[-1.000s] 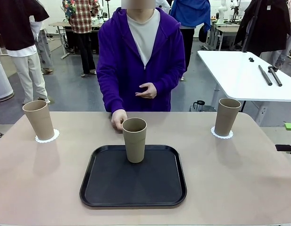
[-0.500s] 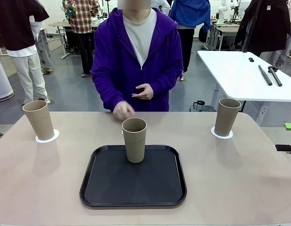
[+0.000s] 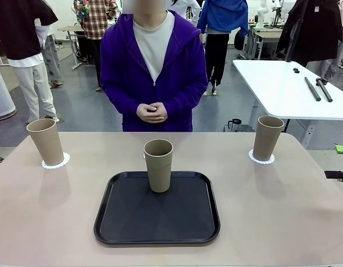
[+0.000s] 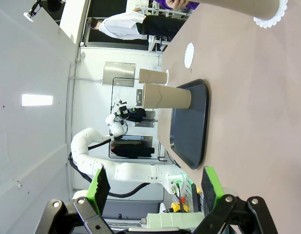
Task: Place coasters on the table and set cups on them.
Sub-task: Take one Reusable plastic cup from the Flat Tray and place it on a coaster set by the human.
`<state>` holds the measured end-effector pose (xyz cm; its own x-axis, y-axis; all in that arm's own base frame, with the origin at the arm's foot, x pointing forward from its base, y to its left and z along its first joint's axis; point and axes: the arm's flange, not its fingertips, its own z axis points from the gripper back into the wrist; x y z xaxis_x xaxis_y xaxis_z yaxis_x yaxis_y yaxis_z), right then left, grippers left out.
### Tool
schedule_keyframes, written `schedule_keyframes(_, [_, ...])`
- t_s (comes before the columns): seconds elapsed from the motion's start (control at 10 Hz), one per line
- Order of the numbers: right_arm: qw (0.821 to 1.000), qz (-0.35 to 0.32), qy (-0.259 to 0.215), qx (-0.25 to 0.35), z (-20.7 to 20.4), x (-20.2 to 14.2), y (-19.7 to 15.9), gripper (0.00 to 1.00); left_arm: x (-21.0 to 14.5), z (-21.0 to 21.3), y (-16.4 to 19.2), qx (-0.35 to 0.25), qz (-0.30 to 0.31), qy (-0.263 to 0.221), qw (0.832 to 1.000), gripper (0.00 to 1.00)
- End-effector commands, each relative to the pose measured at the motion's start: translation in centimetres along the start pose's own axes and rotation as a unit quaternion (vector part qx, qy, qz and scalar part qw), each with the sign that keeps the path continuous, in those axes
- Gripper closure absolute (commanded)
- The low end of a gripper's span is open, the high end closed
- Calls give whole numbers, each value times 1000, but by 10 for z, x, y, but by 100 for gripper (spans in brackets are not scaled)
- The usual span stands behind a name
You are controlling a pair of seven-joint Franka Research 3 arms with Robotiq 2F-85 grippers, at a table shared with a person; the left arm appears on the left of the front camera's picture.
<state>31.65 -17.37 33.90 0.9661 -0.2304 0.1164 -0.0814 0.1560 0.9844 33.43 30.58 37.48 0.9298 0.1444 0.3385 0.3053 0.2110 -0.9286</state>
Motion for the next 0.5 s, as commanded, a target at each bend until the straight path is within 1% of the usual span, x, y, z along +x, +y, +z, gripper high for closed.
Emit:
schedule_keyframes(0.0, [1000,4,-1,4,-1,0,1,0,-1,2,-1,0,-1,-1,1000,0])
schedule_keyframes(0.4, [1000,0,0,0,0,0,0,0,-1,2,-1,0,-1,-1,1000,0])
